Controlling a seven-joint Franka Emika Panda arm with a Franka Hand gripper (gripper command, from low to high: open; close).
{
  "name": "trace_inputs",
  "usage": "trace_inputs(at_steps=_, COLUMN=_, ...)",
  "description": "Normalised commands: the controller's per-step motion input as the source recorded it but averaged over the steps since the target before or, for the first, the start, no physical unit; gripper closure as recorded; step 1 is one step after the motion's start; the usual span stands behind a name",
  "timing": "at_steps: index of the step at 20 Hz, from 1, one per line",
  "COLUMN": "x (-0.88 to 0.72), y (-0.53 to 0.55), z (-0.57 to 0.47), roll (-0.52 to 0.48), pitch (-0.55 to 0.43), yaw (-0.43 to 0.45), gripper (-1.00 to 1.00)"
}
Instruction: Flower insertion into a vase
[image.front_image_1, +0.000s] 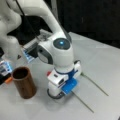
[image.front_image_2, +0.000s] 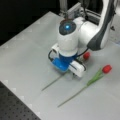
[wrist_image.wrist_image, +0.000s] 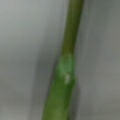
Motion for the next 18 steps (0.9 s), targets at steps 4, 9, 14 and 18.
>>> trace_inputs(at_steps=4, x=0.20, y=-0.01, z=0.01, roll=0.004, pitch=0.038, yaw=0.077, gripper=1.00)
trace_inputs(at_steps=9, x=0.19, y=-0.03, z=0.03, roll=-0.010, pitch=0.046, yaw=0.086, gripper=1.00)
trace_inputs(at_steps=14, x=0.14, y=-0.06, z=0.04, roll=-0.011, pitch=0.052, yaw=0.097, gripper=1.00)
trace_inputs(at_steps=18, x=0.11, y=-0.10, z=0.03, roll=0.003, pitch=0.056, yaw=0.103, gripper=1.00)
